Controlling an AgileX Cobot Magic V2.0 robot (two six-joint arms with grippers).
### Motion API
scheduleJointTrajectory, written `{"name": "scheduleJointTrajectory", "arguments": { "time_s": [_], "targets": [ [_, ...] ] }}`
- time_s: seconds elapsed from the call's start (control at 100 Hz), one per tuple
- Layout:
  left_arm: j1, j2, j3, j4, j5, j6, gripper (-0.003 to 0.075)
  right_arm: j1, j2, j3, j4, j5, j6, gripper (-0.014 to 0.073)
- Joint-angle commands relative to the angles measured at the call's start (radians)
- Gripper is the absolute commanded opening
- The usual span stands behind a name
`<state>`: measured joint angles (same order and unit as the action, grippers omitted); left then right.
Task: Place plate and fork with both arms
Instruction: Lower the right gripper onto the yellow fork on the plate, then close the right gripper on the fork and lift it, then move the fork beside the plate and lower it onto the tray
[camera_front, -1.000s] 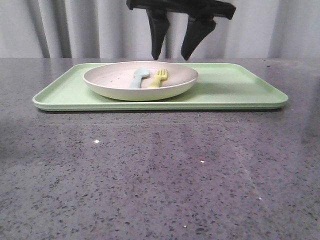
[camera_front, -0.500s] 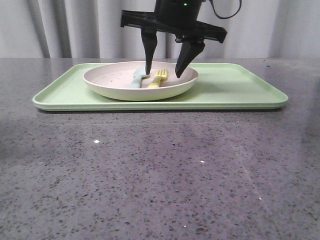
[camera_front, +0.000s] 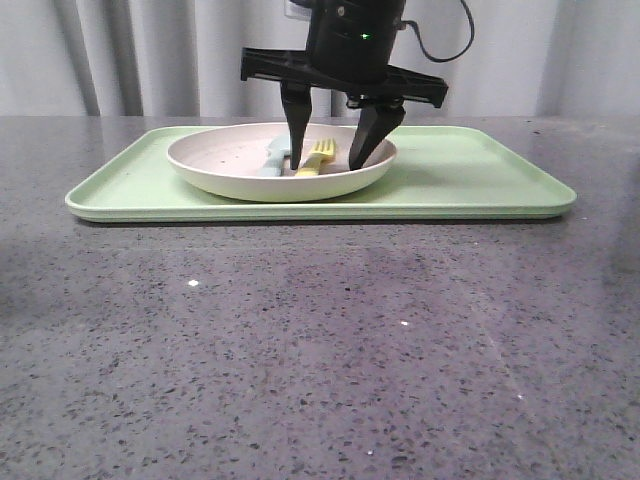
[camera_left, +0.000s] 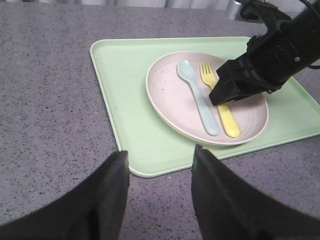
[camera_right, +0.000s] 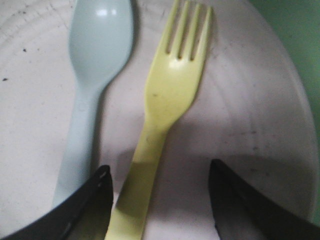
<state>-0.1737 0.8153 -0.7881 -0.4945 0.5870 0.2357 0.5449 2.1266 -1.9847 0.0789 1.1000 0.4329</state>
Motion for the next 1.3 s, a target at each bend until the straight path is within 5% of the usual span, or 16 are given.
{"name": "scheduleJointTrajectory", "arguments": {
  "time_s": [0.0,0.26,0.42,0.65,1.04,1.29],
  "targets": [
    [-0.004,-0.008,-0.026,-0.02,-0.053,-0.006,0.0302,-0.001,-0.058,-0.03,0.006,-0.036,0.003,0.04],
    [-0.004,-0.008,-0.026,-0.02,-0.046,-0.006,0.0302,-0.001,-0.058,-0.03,0.006,-0.035,0.003,0.0061],
    [-0.004,-0.008,-0.026,-0.02,-0.043,-0.006,0.0302,-0.001,-0.058,-0.03,0.006,-0.036,0.003,-0.0031],
    [-0.004,-0.008,-0.026,-0.02,-0.043,-0.006,0.0302,-0.006,-0.059,-0.044,0.008,-0.04,0.003,-0.0039],
    [-0.004,-0.008,-0.026,-0.02,-0.043,-0.006,0.0302,-0.098,-0.062,-0.233,0.006,0.245,-0.046,-0.0039],
    [-0.004,-0.008,-0.026,-0.02,-0.041,-0.006,0.0302,-0.135,-0.091,-0.234,-0.079,0.247,-0.07,-0.0039]
  ]
}}
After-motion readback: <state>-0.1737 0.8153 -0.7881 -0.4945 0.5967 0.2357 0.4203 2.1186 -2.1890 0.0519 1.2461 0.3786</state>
